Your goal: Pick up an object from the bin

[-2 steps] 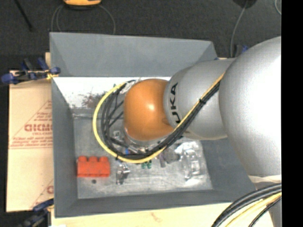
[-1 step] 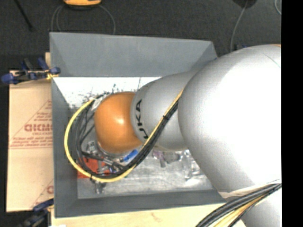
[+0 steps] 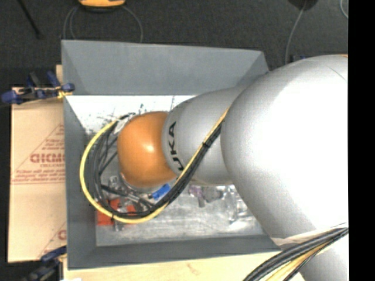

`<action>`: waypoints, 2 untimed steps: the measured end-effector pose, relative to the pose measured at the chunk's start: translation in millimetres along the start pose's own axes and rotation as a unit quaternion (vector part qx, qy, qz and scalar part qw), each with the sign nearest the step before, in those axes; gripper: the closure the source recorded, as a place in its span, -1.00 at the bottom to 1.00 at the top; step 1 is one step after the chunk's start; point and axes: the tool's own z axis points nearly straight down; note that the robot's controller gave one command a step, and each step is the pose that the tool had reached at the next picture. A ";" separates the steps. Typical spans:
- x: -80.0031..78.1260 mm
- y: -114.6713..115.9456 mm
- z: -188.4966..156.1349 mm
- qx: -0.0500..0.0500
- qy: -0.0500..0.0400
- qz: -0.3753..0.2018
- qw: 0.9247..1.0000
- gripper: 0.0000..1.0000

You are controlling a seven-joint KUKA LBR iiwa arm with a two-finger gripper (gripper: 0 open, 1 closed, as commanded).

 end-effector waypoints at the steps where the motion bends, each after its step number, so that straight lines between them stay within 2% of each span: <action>1: -82.0 -32.5 -104.1 0.002 0.001 -0.002 1.000 1.00; 2: -80.1 -36.3 -148.9 0.002 0.005 -0.008 1.000 1.00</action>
Offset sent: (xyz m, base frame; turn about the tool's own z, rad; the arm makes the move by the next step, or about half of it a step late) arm 0.0799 -0.0103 0.0988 -0.0078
